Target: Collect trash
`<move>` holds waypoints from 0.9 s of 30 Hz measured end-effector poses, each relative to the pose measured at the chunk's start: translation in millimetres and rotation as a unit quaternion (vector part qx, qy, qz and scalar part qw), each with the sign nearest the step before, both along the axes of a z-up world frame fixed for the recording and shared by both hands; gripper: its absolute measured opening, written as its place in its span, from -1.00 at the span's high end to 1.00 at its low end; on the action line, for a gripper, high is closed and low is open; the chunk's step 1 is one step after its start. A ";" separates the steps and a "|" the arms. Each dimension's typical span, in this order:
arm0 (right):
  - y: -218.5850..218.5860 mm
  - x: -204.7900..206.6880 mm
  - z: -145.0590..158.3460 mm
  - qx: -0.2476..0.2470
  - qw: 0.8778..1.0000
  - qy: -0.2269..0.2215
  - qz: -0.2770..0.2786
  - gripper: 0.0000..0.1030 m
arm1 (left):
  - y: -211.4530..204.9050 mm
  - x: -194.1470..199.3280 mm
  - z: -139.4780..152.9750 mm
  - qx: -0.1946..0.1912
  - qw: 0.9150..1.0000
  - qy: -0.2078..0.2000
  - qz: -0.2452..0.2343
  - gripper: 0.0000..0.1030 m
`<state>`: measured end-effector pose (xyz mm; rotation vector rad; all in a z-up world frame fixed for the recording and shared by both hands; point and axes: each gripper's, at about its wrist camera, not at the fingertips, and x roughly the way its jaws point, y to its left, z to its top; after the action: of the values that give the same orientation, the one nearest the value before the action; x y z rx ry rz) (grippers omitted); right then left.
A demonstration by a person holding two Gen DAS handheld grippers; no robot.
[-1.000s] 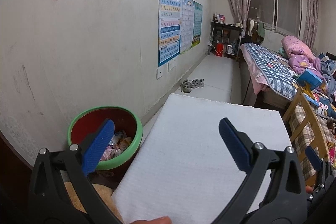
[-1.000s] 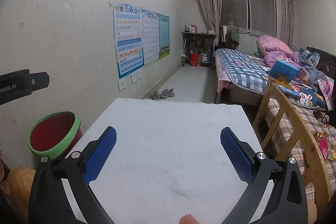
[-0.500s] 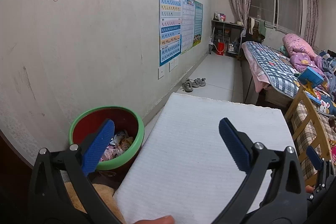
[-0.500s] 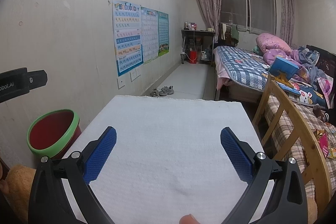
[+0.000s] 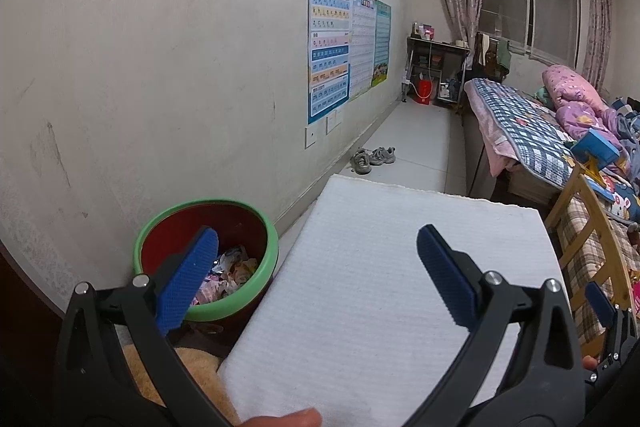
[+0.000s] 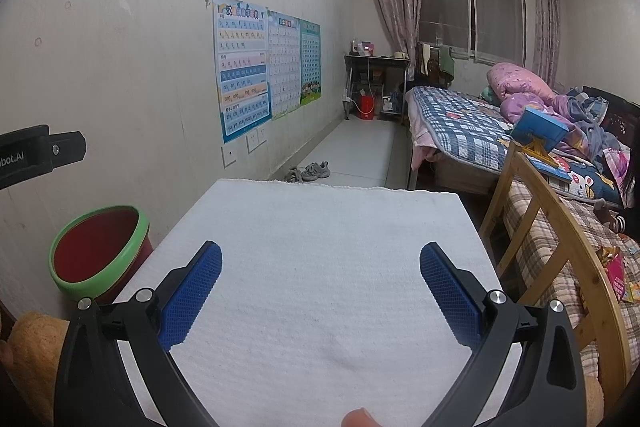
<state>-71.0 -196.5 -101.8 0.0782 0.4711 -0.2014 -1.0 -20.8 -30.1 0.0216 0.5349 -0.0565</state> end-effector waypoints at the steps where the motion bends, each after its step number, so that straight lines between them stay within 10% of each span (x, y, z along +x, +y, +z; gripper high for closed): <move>1: -0.1 0.0 -0.1 0.000 1.000 0.000 0.000 -0.86 | 0.1 1.0 0.6 0.001 1.000 0.001 0.000 -0.89; 27: -23.8 -14.9 -13.9 0.001 1.000 0.015 -0.002 -0.86 | -2.3 -0.3 -3.3 0.002 1.000 0.013 -0.017 -0.89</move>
<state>-85.9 -220.2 -115.7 0.0789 0.5007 -0.2067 -1.3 -23.1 -33.5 0.0328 0.5609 -0.0886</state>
